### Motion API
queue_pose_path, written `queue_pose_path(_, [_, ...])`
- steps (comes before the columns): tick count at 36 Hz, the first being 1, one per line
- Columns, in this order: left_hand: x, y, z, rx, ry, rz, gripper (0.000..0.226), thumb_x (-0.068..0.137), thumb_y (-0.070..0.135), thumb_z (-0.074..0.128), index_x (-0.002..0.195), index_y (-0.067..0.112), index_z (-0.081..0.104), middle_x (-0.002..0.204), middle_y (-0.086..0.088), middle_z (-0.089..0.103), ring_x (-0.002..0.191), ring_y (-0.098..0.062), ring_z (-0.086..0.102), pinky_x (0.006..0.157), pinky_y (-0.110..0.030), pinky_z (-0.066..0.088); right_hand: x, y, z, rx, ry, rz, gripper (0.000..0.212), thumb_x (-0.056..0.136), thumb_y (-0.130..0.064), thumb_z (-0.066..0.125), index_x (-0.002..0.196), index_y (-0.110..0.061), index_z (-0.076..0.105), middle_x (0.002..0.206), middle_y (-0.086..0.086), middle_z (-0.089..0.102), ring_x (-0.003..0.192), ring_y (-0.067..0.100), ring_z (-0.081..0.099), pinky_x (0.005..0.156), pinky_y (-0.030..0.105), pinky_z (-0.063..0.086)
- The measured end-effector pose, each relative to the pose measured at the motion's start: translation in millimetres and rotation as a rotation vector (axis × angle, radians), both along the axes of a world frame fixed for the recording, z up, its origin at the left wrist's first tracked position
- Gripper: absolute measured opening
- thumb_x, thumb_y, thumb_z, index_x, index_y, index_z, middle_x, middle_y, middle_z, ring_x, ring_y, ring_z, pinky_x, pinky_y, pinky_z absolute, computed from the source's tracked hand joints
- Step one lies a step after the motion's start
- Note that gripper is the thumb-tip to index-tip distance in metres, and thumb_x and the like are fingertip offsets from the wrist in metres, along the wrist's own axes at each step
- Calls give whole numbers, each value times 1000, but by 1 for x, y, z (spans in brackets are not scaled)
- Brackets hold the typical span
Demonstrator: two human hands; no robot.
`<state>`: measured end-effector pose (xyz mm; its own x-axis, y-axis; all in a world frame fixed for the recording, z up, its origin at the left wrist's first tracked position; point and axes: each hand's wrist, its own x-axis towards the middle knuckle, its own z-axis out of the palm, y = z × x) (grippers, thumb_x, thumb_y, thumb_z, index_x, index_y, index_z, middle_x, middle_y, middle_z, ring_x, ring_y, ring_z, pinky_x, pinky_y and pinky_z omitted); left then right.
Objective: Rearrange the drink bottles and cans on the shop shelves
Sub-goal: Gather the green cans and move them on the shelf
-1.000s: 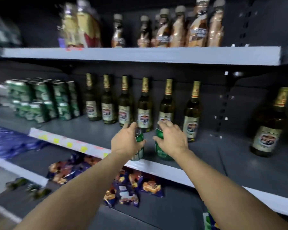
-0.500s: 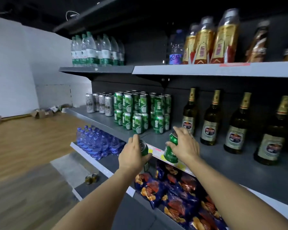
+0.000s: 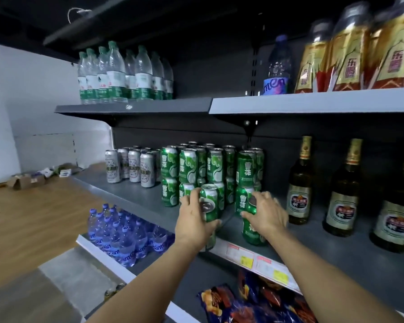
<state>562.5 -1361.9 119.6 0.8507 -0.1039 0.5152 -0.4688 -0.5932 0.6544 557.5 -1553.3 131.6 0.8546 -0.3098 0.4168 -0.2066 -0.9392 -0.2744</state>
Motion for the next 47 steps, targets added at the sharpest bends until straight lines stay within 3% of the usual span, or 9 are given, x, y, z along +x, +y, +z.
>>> queue_pose_path(14, [94,-13,11,-50,3,-353,90,71,24,83,140,28,24,130,3,47,110,-9,49,89,-23,42,55,21,-5,-49,96,-132,61,84,-59,59,134,-29,44,133,0,44,121,23,43,90,34,45])
queue_pose_path(19, [116,-8,30,-99,20,-475,89,69,26,83,135,34,24,131,2,52,112,-18,55,94,-37,49,45,32,17,-62,121,-129,76,83,-32,58,150,-29,24,152,-3,32,139,21,23,116,40,13])
queue_pose_path(26, [135,0,65,-237,97,-756,89,70,8,80,137,31,27,116,3,56,100,-12,58,89,-35,51,42,79,48,657,92,118,97,73,-11,62,153,-30,10,153,3,30,134,18,35,108,29,30])
queue_pose_path(31, [142,8,76,-267,140,-926,89,71,6,78,139,31,28,115,4,56,106,-13,59,98,-40,48,54,93,44,882,-61,125,112,63,-5,74,151,-37,14,148,2,40,132,18,41,109,37,38])
queue_pose_path(34, [143,14,68,-234,109,-911,90,75,21,77,145,34,22,134,6,46,123,-12,47,107,-37,39,58,100,41,847,-175,74,86,65,3,78,133,-33,39,122,-6,59,111,13,57,91,23,50])
queue_pose_path(36, [141,18,51,-294,105,-830,85,80,33,73,147,32,21,144,5,37,131,-11,37,109,-34,34,65,103,38,788,-288,-30,75,57,-8,83,120,-27,48,114,-1,64,107,20,61,92,38,52])
queue_pose_path(39, [130,24,11,-345,85,-590,58,91,29,59,142,23,31,141,2,41,130,-16,38,98,-27,32,78,105,38,638,-334,-243,91,42,-50,85,118,-20,44,121,3,56,110,24,57,92,48,49])
queue_pose_path(42, [124,22,-22,-312,207,-430,56,92,15,57,142,15,32,143,-5,40,132,-22,37,101,-29,30,89,107,44,547,-363,-358,86,56,-47,88,120,-15,40,127,3,50,115,26,52,91,47,47])
queue_pose_path(47, [126,7,-41,-272,475,-425,80,92,27,60,152,11,9,157,-7,18,143,-26,20,114,-38,23,110,108,50,519,-349,-332,85,61,-45,86,124,-13,37,132,5,48,117,25,51,92,43,47])
